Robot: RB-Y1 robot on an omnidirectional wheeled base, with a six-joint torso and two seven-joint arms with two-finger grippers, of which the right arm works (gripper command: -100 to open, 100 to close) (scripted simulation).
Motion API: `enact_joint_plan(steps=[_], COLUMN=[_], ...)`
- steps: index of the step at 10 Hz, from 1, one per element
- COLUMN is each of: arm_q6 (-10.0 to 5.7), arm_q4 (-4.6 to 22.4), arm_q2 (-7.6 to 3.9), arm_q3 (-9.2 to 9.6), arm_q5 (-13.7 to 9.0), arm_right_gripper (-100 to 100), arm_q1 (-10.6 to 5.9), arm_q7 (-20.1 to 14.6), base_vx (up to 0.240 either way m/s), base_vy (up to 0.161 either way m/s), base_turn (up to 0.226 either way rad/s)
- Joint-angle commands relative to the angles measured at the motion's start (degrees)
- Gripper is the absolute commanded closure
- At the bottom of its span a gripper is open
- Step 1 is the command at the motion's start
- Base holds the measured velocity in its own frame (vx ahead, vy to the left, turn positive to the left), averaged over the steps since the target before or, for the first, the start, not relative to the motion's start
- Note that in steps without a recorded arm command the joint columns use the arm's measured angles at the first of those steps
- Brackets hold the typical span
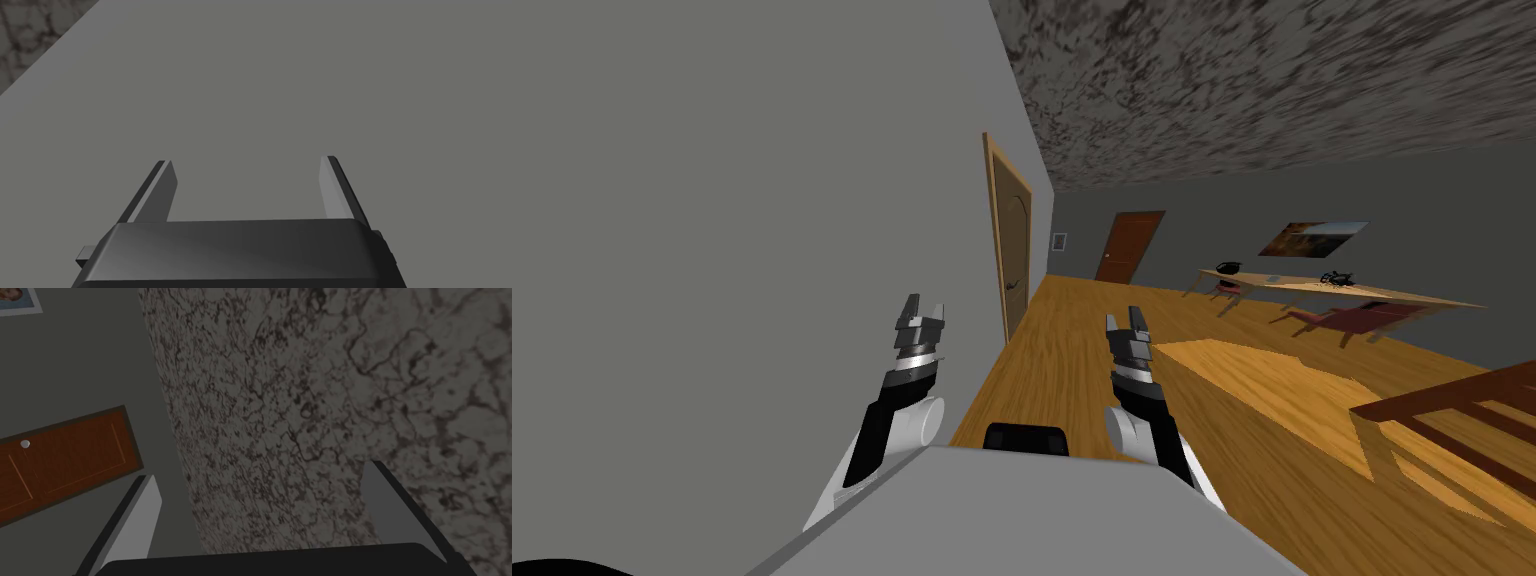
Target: Pull the door open
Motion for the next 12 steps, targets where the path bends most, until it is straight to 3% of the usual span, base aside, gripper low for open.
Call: enact_joint_plan(steps=[1,6,12], arm_q6=[-0.22,-1.02,-1.83], arm_q4=[1.78,8.06,14.54], arm_q2=[-0.9,-3.49,-5.67], arm_q3=[0.15,0.69,1.25], arm_q5=[-0.33,-1.5,-2.71], arm_right_gripper=[-100,-100,-100], arm_q1=[-0.78,-3.53,-6.36], arm_q7=[-0.09,-0.39,-0.71], base_vx=[0.064,0.153,0.103], base_vy=[-0.015,-0.068,-0.057], base_turn=[0.216,0.195,0.178])
